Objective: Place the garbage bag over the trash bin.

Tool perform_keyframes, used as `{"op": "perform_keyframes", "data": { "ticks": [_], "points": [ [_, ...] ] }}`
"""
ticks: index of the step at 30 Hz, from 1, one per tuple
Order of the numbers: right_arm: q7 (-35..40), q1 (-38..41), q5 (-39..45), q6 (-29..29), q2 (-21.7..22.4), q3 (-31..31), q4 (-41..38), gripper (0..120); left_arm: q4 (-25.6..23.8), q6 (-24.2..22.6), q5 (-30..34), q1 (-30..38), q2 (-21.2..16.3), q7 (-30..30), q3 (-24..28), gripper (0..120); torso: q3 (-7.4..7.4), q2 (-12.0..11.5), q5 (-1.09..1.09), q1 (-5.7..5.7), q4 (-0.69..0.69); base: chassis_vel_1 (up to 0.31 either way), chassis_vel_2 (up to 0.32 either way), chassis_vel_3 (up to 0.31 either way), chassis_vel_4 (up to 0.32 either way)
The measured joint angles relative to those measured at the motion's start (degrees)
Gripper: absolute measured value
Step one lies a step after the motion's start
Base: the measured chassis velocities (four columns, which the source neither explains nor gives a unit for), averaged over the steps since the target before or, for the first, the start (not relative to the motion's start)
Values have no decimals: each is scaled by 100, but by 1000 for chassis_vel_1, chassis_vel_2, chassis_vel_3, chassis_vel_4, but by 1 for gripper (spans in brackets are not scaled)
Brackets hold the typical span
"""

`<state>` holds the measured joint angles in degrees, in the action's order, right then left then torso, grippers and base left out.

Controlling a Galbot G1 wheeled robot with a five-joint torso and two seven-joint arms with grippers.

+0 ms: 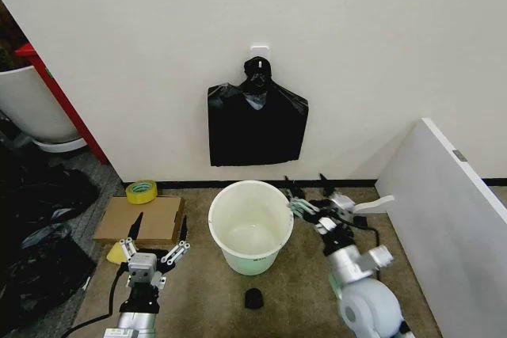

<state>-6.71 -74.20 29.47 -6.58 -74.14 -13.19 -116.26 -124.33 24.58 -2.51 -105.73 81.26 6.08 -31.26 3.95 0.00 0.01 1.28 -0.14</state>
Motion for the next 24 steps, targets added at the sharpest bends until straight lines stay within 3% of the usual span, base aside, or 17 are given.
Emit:
{"op": "perform_keyframes", "data": {
  "ticks": [9,24],
  "points": [
    [235,1671,737,394,-128,481,739,100,-55,25,-107,-107,166,25,-74,97,0,0,-1,0,1,0,0,0,0],
    [411,3109,2069,674,-304,800,1899,100,-123,82,-102,-158,200,45,-90,97,0,0,-1,0,0,0,0,0,0]
  ]
}}
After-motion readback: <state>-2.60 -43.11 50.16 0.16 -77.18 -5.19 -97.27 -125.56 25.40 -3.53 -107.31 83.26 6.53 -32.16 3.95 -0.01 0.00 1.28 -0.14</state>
